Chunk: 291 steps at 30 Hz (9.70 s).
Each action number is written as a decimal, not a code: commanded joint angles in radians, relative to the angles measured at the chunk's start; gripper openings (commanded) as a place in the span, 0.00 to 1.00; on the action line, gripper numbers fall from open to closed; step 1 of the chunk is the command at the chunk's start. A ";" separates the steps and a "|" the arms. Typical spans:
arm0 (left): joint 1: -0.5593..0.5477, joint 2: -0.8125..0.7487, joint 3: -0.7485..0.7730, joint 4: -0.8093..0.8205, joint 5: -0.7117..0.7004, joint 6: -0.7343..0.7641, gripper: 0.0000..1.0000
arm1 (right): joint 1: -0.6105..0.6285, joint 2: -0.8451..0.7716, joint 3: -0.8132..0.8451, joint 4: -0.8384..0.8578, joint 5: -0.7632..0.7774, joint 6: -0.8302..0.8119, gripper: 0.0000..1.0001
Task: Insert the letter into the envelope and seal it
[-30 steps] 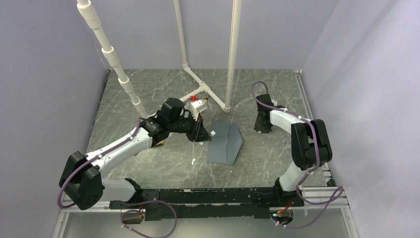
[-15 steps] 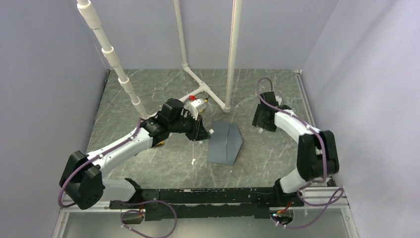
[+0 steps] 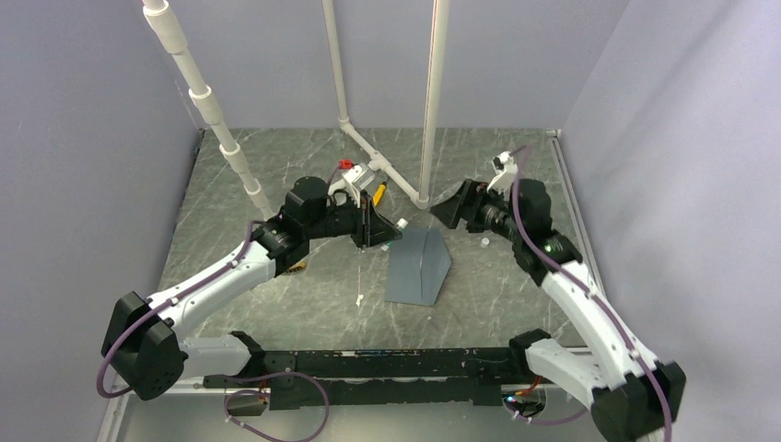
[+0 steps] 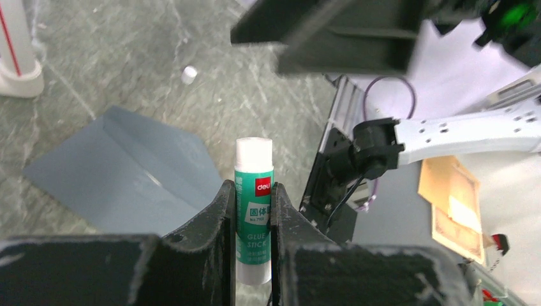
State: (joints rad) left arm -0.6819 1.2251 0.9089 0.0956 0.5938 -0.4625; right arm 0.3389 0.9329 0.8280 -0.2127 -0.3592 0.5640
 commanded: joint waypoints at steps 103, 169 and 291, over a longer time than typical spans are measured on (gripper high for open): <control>0.208 -0.061 0.124 0.499 0.125 -0.424 0.02 | 0.271 0.153 0.222 0.459 -0.347 0.128 0.66; 0.216 -0.065 0.107 0.551 0.001 -0.572 0.02 | 0.444 0.053 0.273 0.260 0.124 -0.555 0.66; 0.205 -0.297 0.040 0.336 -0.059 -0.393 0.02 | 0.728 0.272 0.461 0.181 0.619 -0.754 0.00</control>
State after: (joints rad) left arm -0.4728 0.9718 0.9531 0.2855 0.4587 -0.8978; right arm 1.0920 1.2366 1.2575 -0.0360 0.3073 -0.2474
